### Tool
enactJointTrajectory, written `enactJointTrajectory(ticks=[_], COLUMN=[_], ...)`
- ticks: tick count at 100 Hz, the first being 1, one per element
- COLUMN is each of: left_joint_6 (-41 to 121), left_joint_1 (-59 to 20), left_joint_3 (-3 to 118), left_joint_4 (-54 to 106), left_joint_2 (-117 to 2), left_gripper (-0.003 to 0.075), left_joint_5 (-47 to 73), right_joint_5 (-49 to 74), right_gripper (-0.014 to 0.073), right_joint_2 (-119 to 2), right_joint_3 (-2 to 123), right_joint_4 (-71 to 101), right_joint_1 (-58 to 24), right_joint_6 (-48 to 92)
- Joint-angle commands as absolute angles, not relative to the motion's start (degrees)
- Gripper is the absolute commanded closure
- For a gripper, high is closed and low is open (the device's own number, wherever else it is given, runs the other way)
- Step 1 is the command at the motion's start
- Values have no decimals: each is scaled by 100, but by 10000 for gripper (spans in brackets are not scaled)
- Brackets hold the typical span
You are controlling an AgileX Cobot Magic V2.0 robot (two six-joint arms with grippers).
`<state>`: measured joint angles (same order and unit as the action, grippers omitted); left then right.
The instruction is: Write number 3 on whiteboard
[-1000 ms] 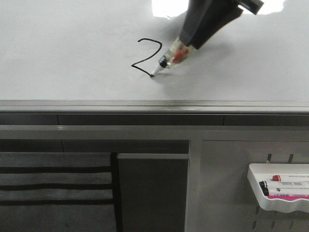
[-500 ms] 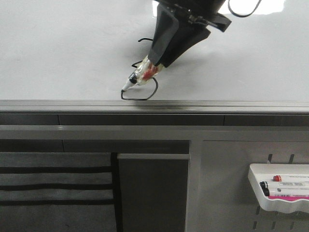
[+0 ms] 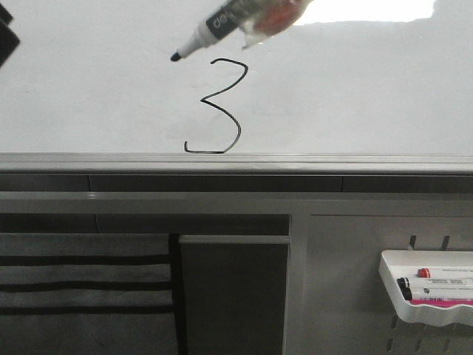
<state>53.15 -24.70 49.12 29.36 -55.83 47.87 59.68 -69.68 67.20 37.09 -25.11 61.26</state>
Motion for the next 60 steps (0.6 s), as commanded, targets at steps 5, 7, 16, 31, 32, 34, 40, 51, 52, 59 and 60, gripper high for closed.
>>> enactJointTrajectory(ticks=[5, 7, 16, 31, 32, 34, 40, 51, 52, 59, 60], left_joint_6=[5542, 5552, 5677, 5732, 5732, 5732, 5732, 5732, 5732, 5732, 5732], left_joint_1=[-2987, -3078, -3413, -3876, -3895, -3948, -4081, -4196, -4210, -4235, -4235], left_joint_3=[5443, 5498, 5713, 6049, 6080, 6125, 6255, 6506, 6519, 6620, 6642], left_joint_4=[3127, 3127, 3127, 3127, 3127, 3127, 3127, 3127, 3127, 3127, 3127], left_joint_2=[-6013, -6092, -6417, -6904, -6951, -7019, -7211, -7562, -7577, -7695, -7705], left_gripper=[332, 331, 331, 331, 331, 331, 331, 331, 331, 332, 332], left_joint_5=[4668, 4627, 4483, 4166, 4153, 4128, 4104, 4114, 4114, 4186, 4183], right_joint_5=[5973, 5973, 5973, 5947, 5947, 5935, 5935, 5935, 5935, 5935, 5935], right_gripper=[585, 585, 585, 585, 585, 585, 585, 585, 585, 585, 585], right_joint_2=[-6710, -6710, -6740, -6768, -6768, -6780, -6780, -6780, -6780, -6780, -6780], right_joint_3=[6829, 6829, 6829, 6829, 6829, 6829, 6829, 6829, 6829, 6829, 6829], right_joint_4=[3957, 3957, 3957, 3945, 3945, 3945, 3945, 3932, 3931, 3850, 3823], right_joint_1=[-2506, -2506, -2506, -2506, -2506, -2506, -2506, -2506, -2506, -2506, -2506], right_joint_6=[7198, 7212, 7342, 7364, 7364, 7364, 7364, 7364, 7364, 7364, 7364])
